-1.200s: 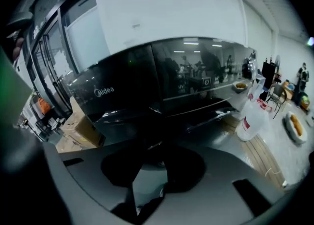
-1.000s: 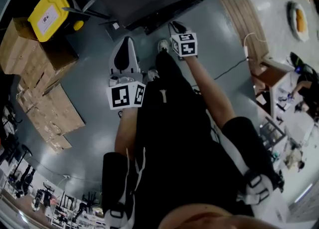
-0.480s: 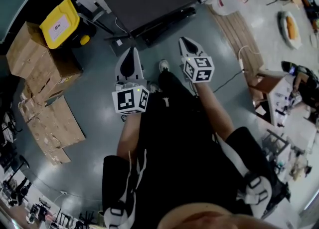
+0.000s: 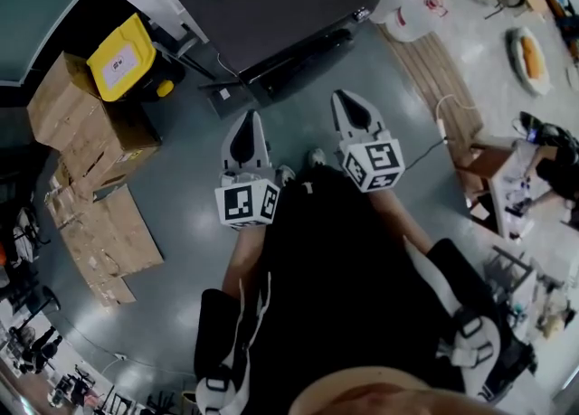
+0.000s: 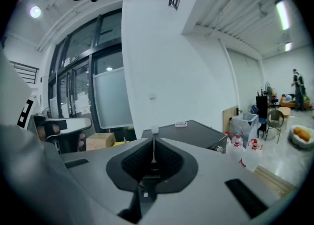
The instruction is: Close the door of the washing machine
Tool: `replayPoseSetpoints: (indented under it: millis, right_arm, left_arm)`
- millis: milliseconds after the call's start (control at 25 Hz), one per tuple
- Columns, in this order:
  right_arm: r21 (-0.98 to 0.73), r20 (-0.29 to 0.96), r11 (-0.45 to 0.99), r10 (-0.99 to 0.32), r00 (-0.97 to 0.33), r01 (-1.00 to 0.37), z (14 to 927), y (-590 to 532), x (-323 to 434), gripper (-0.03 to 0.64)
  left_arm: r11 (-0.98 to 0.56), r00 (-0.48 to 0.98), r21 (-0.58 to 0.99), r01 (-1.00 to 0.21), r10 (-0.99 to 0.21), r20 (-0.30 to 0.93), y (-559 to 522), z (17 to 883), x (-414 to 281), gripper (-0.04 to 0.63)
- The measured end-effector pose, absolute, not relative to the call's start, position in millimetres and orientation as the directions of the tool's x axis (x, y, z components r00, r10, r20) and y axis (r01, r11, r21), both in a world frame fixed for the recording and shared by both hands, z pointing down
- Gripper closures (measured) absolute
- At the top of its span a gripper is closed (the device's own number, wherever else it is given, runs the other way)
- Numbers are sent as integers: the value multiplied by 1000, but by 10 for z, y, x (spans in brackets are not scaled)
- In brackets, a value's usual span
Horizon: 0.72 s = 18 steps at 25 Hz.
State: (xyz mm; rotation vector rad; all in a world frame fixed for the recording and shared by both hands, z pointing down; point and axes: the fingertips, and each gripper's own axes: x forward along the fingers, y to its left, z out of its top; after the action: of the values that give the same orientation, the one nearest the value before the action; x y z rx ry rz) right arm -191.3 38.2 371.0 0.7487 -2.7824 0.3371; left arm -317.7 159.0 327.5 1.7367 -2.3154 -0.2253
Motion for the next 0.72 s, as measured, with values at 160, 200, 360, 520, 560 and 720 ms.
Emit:
replayPoseSetpoints:
  millis: [160,200,360,520,560,720]
  right_arm:
    - [-136,249,879,-415,-875,-456,3486,506,-1849,603]
    - [-133,247,884,-408,-879,-448,3465,518,-1839,603]
    - [-140,249,889,-395,-884,-436,3470,493,-1792,603]
    - [-153,255,896,-372,-893,-417,3497,490,-1770,604]
    - [-152,257,898,-367,-894,-412,3499,495,-1770,606]
    - [-146,257,900,-367,-894,-411,3491,478,-1771,606]
  left_arm:
    - [284,-274,251,-925,-959,75,1565,3146,-3042,590]
    - [287,-278,252,-924,-958,72,1559,3139,-3024,590]
    - [292,-281,263,-920,-957,79,1499,3181,-2935,591]
    - [284,-272,253,-925,-959,82,1442,3190,-2855,590]
    - [284,-272,250,-926,-959,82,1435,3187,-2848,590]
    - [282,-272,242,-928,-959,77,1400,3161,-2849,591]
